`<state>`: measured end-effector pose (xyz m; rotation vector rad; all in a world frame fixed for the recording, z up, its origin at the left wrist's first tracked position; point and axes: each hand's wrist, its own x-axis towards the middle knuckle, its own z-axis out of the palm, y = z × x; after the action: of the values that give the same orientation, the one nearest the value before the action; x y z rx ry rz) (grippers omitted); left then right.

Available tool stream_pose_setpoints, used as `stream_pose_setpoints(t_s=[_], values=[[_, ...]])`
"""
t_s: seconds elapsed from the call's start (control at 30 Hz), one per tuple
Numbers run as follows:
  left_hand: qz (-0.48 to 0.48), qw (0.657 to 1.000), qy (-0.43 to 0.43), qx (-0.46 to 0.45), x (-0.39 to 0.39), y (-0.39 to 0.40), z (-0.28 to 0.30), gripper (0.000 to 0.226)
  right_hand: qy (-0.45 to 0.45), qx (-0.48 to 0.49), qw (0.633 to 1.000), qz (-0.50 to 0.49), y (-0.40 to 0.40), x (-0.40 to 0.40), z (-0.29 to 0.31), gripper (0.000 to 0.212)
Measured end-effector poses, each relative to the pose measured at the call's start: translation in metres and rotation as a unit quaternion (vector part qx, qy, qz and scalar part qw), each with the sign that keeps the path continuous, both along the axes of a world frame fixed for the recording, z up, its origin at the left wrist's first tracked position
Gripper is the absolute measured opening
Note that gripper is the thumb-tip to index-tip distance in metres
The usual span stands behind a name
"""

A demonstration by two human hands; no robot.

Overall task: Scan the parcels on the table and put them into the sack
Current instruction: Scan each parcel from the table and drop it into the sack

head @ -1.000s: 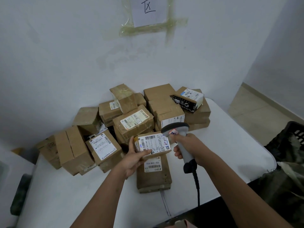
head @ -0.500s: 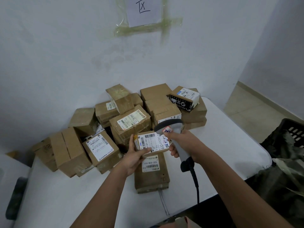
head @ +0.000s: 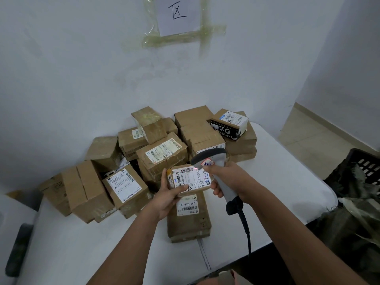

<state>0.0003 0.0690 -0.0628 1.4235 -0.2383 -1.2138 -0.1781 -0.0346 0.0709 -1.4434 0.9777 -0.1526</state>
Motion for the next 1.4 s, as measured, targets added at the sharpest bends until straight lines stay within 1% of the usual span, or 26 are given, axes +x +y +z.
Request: stream_pose_setpoints(t_s=[0.33, 0.57, 0.67, 0.77, 0.9, 1.0, 1.1, 1.2, 1.27, 1.33, 1.4], values=[[0.000, 1.000, -0.001, -0.001, 0.000, 0.000, 0.003, 0.114, 0.006, -0.013, 1.000, -0.004, 0.000, -0.002, 0.005, 0.036], [-0.010, 1.000, -0.010, 0.004, 0.000, 0.005, 0.008, 0.109, -0.019, 0.020, 0.999, -0.036, -0.004, -0.010, -0.001, 0.035], [-0.036, 0.999, 0.008, -0.005, 0.001, 0.009, 0.014, 0.097, -0.030, 0.035, 0.996, -0.073, -0.010, -0.022, -0.008, 0.029], [-0.099, 0.995, 0.026, 0.008, -0.007, 0.007, 0.025, 0.075, -0.040, 0.063, 0.987, -0.140, -0.020, -0.045, -0.022, 0.029], [-0.229, 0.971, 0.029, 0.060, -0.041, -0.020, 0.037, 0.058, -0.042, 0.085, 0.971, -0.221, -0.040, -0.102, -0.043, 0.031], [-0.297, 0.952, 0.006, 0.079, -0.091, -0.054, 0.033, 0.056, -0.024, 0.094, 0.957, -0.274, -0.052, -0.164, -0.061, 0.033], [-0.330, 0.939, -0.002, 0.097, -0.158, -0.091, 0.021, 0.056, -0.004, 0.112, 0.932, -0.345, -0.057, -0.242, -0.085, 0.034], [-0.362, 0.923, 0.031, 0.129, -0.230, -0.116, -0.002, 0.058, 0.030, 0.133, 0.898, -0.419, -0.053, -0.329, -0.106, 0.037], [-0.387, 0.908, 0.052, 0.154, -0.278, -0.124, -0.018, 0.051, 0.049, 0.152, 0.871, -0.464, -0.046, -0.387, -0.117, 0.037], [-0.391, 0.898, 0.067, 0.190, -0.322, -0.127, -0.033, 0.043, 0.059, 0.174, 0.846, -0.500, -0.036, -0.437, -0.126, 0.034], [-0.378, 0.892, 0.087, 0.232, -0.360, -0.128, -0.051, 0.044, 0.066, 0.186, 0.823, -0.533, -0.026, -0.477, -0.136, 0.033]])
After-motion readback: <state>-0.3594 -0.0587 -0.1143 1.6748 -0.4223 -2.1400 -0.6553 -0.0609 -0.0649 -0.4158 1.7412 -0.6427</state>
